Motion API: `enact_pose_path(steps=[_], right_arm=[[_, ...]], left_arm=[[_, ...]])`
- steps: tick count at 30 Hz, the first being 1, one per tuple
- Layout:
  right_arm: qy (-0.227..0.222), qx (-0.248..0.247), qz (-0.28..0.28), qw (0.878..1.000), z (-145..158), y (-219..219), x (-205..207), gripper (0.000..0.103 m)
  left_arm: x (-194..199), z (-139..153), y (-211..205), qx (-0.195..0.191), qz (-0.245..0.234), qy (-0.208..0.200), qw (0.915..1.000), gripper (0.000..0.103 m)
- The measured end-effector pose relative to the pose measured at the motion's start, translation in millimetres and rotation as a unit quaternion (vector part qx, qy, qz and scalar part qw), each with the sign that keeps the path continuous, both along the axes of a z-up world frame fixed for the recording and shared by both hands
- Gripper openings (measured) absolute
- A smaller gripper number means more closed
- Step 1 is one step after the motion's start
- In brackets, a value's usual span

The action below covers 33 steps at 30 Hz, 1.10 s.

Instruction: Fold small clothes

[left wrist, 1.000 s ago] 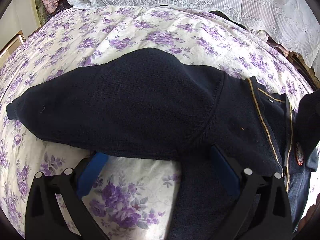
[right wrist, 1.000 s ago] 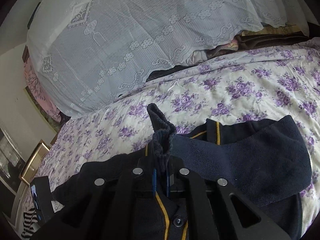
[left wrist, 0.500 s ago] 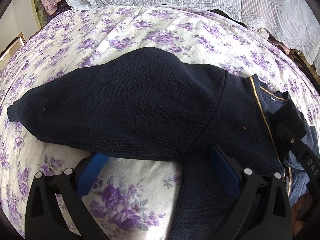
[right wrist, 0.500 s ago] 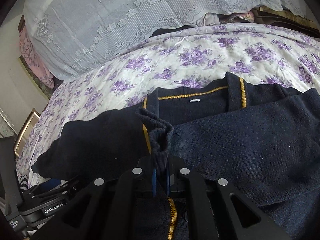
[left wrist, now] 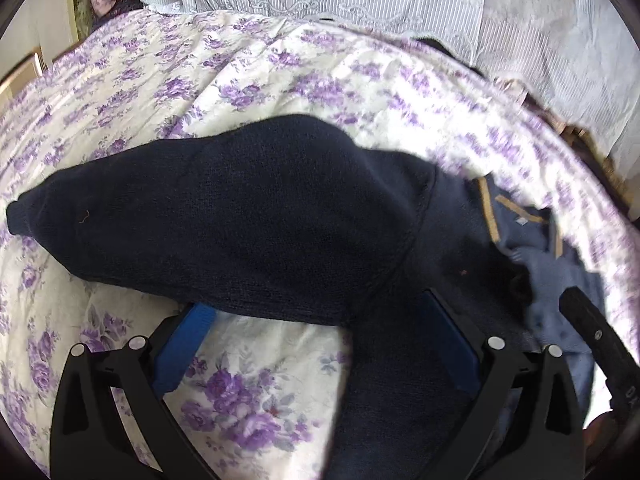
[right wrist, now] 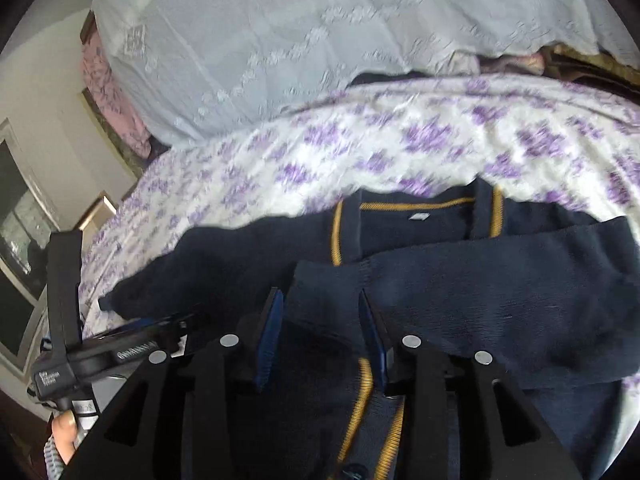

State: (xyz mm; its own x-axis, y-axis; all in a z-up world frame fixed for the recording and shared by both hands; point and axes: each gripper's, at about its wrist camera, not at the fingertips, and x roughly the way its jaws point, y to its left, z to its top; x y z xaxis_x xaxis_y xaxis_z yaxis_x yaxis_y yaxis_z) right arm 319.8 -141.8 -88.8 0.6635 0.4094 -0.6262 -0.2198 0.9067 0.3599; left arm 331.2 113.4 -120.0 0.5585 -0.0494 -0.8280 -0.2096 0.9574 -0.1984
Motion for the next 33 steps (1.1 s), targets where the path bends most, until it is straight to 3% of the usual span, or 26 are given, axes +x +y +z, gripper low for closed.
enact_pose_path(steps=[3, 6, 8, 10, 12, 13, 14, 16, 20, 22, 23, 24, 27, 30, 33], right_arm=[[-0.022, 0.001, -0.052, 0.998, 12.5, -36.0, -6.3, 0.02], [-0.019, 0.004, -0.102, 0.995, 19.1, -80.3, -2.4, 0.017], [-0.018, 0.009, -0.13, 0.991, 19.8, -109.9, 0.7, 0.016], [-0.013, 0.017, -0.143, 0.989, 17.3, -132.0, 4.1, 0.016], [-0.005, 0.03, -0.153, 0.988, 12.9, -151.0, 5.1, 0.016], [-0.003, 0.034, -0.157, 0.987, 10.8, -158.1, 5.4, 0.016], [0.0, 0.038, -0.159, 0.987, 8.1, -165.3, 5.5, 0.016], [0.003, 0.039, -0.161, 0.986, 2.1, -175.1, 6.6, 0.016], [0.01, 0.054, -0.163, 0.985, -9.5, -185.6, 11.8, 0.016], [0.008, 0.062, -0.159, 0.985, -10.8, -186.3, 13.3, 0.011], [0.008, 0.061, -0.157, 0.986, -11.0, -185.9, 15.1, 0.01], [0.008, 0.059, -0.157, 0.986, -11.5, -185.4, 17.3, 0.009], [0.027, 0.048, -0.158, 0.986, -21.9, -186.8, 29.6, 0.009], [0.083, 0.034, -0.174, 0.981, -59.4, -194.3, 50.0, 0.0], [0.067, 0.073, -0.175, 0.98, -57.9, -204.1, 43.0, 0.002]], left_arm=[[-4.3, 14.7, -4.0, -0.047, -0.016, -0.019, 0.9986, 0.099], [-1.9, 32.1, -29.2, -0.06, -0.065, -0.041, 0.9953, 0.099], [1.0, 47.1, -59.9, -0.043, -0.113, -0.059, 0.991, 0.099], [3.5, 57.3, -94.3, 0.005, -0.157, -0.078, 0.9846, 0.099], [15.8, 48.0, -117.4, 0.055, -0.165, -0.046, 0.9837, 0.099], [22.6, 39.8, -119.7, 0.041, -0.168, -0.022, 0.9847, 0.099], [29.7, 28.1, -116.0, -0.013, -0.174, 0.001, 0.9846, 0.098], [36.7, 16.0, -108.0, -0.075, -0.17, 0.02, 0.9824, 0.098], [47.5, 5.4, -109.9, -0.083, -0.17, 0.027, 0.9816, 0.096], [46.3, 0.0, -113.8, -0.105, -0.181, 0.03, 0.9773, 0.064], [46.5, -4.4, -117.7, -0.108, -0.191, 0.037, 0.9749, 0.031], [46.5, -8.9, -120.5, -0.103, -0.193, 0.043, 0.9749, 0.017], [44.6, -19.7, -119.2, -0.094, -0.186, 0.03, 0.9775, 0.017], [43.9, -19.9, -117.7, -0.076, -0.181, 0.017, 0.9805, 0.017], [39.0, -17.1, -115.1, -0.044, -0.167, -0.002, 0.985, 0.019]])
